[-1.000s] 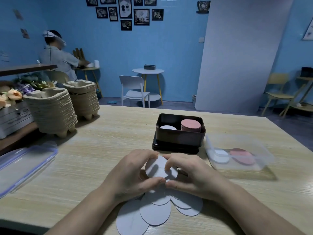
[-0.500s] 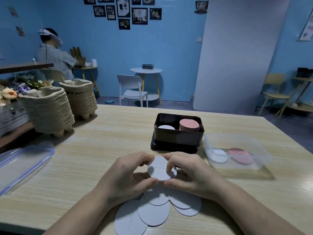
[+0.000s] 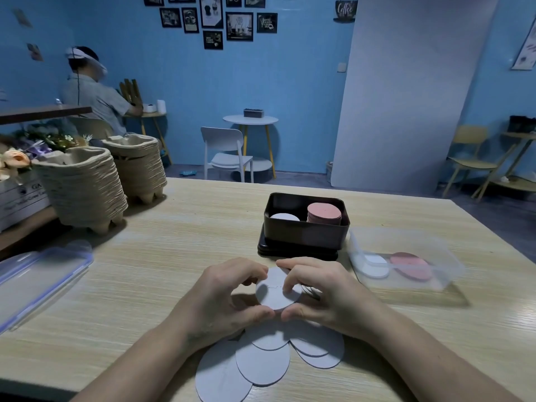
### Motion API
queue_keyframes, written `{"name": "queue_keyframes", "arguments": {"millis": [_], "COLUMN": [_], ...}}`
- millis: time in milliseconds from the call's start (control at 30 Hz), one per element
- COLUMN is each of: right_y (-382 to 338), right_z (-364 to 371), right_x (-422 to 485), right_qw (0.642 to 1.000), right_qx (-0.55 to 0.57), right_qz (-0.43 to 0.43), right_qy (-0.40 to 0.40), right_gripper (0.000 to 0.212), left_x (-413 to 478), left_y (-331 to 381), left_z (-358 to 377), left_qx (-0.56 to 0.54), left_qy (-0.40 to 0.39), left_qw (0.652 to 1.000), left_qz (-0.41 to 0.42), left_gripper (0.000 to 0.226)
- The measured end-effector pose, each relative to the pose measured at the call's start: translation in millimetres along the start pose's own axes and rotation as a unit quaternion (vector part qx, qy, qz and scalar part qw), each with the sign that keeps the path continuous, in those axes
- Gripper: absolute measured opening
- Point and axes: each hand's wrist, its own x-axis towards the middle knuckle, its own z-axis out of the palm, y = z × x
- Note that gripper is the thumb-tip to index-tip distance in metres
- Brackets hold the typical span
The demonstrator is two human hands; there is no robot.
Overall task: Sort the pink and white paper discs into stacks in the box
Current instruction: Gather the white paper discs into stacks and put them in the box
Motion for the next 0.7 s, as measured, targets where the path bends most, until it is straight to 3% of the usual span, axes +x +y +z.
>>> {"name": "queue_keyframes", "arguments": {"millis": [300, 433, 700], "right_y": [-5, -2, -6], "right_z": [-2, -1, -4], "right_x": [2, 3, 10], "right_qw": [0.998, 0.997, 0.996], "right_qx": [-0.025, -0.063, -0.066], "right_qz": [0.004, 0.002, 0.005], "right_qy": [-0.051, -0.053, -0.064], "right_gripper": [0.023, 0.028, 0.023], "left_x": [3, 1, 2], "left_y": [3, 3, 1], "left_z": [2, 3, -1], "left_qx": [0.014, 0.013, 0.022], "left_qy": [0.002, -0.002, 0.002], "left_qw": [1.000, 1.000, 1.000], "left_qz": [0.023, 0.025, 0.022], "left_gripper": [0.034, 0.026, 0.030]}}
